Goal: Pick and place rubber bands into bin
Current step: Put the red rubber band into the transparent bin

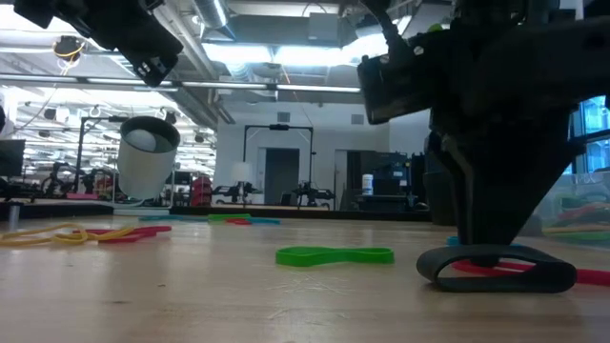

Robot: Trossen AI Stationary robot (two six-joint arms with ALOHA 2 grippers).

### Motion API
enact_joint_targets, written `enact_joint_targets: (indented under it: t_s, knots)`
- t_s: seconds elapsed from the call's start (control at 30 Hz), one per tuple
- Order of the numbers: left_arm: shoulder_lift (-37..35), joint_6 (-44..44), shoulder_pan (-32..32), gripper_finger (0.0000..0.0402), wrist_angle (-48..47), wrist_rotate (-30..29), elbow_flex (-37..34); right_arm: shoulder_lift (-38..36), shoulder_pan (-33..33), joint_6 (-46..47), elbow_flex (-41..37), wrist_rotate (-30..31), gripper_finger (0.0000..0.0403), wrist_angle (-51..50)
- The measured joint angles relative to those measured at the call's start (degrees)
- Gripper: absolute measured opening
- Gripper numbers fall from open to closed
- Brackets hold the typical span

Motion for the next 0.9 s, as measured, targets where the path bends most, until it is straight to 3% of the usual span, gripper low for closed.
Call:
enact_joint_targets:
  t_s: [0.13,0.3,0.53,0.9]
  knots:
    - [0.0,-0.3,0.0,0.0002,0.0,0.0,0.0,1.5,0.5,0.0,0.3,0.2,0.0091,-0.1]
    - [0.0,-1.1,0.0,0.0003,0.0,0.2,0.0,1.8,1.0,3.2,0.2,0.6,0.0012,0.7]
    - [0.0,-1.1,0.0,0.0003,0.1,0.5,0.0,-4.6,1.0,6.3,-0.4,5.0,0.0003,2.1]
    - [0.0,-1.1,0.0,0.0002,1.3,0.2,0.0,-19.9,0.9,6.0,-0.1,19.3,0.0001,-4.7]
